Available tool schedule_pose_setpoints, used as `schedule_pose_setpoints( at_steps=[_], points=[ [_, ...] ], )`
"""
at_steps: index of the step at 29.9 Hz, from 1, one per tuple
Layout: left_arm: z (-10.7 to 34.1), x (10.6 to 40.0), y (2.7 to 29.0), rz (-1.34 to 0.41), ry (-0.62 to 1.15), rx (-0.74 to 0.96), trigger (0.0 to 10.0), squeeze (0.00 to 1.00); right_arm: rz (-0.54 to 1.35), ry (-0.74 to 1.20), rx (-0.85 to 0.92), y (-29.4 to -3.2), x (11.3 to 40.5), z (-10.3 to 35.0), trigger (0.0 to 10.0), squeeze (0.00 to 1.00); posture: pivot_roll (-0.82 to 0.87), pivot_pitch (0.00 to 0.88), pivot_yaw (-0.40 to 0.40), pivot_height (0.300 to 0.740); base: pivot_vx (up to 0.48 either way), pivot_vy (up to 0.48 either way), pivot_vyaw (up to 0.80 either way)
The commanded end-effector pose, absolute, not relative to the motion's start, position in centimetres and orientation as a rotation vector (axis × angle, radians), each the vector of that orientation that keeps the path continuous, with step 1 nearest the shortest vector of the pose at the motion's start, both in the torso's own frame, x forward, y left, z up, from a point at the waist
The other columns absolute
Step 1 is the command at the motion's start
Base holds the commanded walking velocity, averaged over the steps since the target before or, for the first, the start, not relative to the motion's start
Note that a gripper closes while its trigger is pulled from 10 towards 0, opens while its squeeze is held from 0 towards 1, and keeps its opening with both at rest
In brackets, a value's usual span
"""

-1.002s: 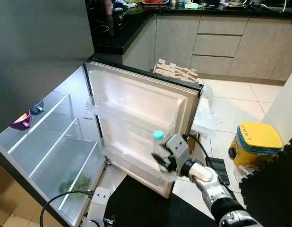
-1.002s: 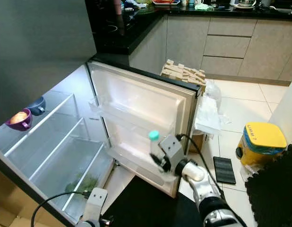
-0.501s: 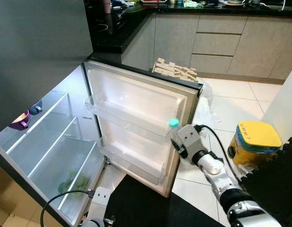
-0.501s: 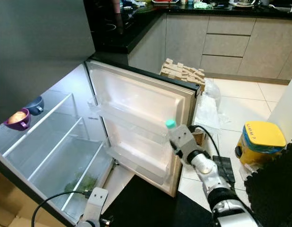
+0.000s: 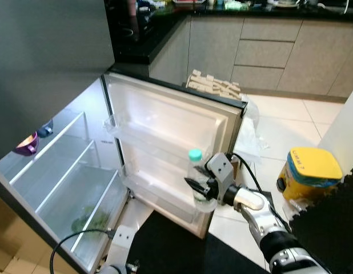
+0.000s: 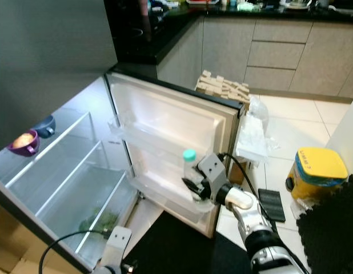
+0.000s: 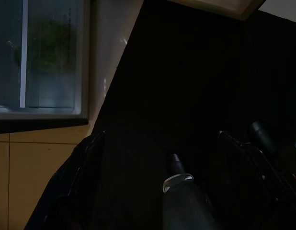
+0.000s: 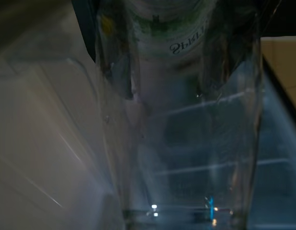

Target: Restocking fridge

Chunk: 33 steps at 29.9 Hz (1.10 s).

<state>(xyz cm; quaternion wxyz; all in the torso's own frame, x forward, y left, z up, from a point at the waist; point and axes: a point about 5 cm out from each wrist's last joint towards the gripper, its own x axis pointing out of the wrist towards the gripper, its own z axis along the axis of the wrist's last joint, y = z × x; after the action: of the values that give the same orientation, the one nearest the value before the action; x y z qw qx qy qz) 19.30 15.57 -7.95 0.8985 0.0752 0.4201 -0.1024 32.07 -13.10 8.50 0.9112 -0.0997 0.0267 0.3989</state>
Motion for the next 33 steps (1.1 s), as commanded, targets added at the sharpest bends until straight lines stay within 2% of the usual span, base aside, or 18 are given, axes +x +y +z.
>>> schedule_pose_setpoints(
  at_steps=[1, 10, 15, 22, 25, 27, 30, 31, 33],
  points=[
    [-8.1, 18.9, 16.1, -0.214, 0.883, 0.171, 10.0, 0.00, 0.827, 0.030, -0.174, -12.7, 32.2, 9.0, 10.0, 0.00, -0.05, 0.000, 0.026, 0.740, 0.000, 0.000, 0.00],
    [-8.4, 18.1, 16.3, -0.223, 0.892, 0.180, 10.0, 0.00, 0.669, 0.004, -0.235, -12.7, 34.4, 10.2, 10.0, 0.00, -0.01, 0.007, 0.026, 0.740, 0.000, 0.000, 0.00],
    [-8.6, 17.5, 16.8, -0.222, 0.899, 0.187, 10.0, 0.00, 0.572, 0.029, -0.316, -13.6, 35.2, 10.5, 10.0, 0.00, 0.02, 0.036, 0.030, 0.740, 0.000, 0.000, 0.00],
    [-9.0, 16.0, 18.5, -0.219, 0.916, 0.214, 10.0, 0.00, 0.361, 0.028, -0.406, -16.6, 36.1, 11.0, 10.0, 0.00, 0.08, 0.100, 0.065, 0.740, 0.000, 0.000, 0.00],
    [-9.0, 16.0, 18.5, -0.219, 0.916, 0.214, 10.0, 0.00, 0.361, 0.028, -0.406, -16.6, 36.1, 11.0, 10.0, 0.00, 0.08, 0.100, 0.065, 0.740, 0.000, 0.000, 0.00],
    [-9.1, 15.6, 18.9, -0.221, 0.918, 0.220, 10.0, 0.00, 0.316, 0.023, -0.427, -17.4, 36.3, 11.3, 10.0, 0.00, 0.09, 0.110, 0.073, 0.740, 0.000, 0.000, 0.00],
    [-9.1, 15.1, 19.3, -0.239, 0.919, 0.237, 10.0, 0.00, 0.159, 0.008, -0.504, -20.6, 36.7, 12.5, 10.0, 0.00, 0.10, 0.120, 0.085, 0.740, 0.000, 0.000, 0.00],
    [-9.1, 15.1, 19.3, -0.239, 0.919, 0.237, 10.0, 0.00, 0.159, 0.008, -0.504, -20.6, 36.7, 12.5, 10.0, 0.00, 0.10, 0.120, 0.085, 0.740, 0.000, 0.000, 0.00],
    [-9.1, 15.3, 19.2, -0.245, 0.912, 0.239, 10.0, 0.00, 0.076, -0.009, -0.534, -22.2, 36.8, 13.4, 10.0, 0.00, 0.09, 0.116, 0.086, 0.740, 0.000, 0.000, 0.00]
  ],
)
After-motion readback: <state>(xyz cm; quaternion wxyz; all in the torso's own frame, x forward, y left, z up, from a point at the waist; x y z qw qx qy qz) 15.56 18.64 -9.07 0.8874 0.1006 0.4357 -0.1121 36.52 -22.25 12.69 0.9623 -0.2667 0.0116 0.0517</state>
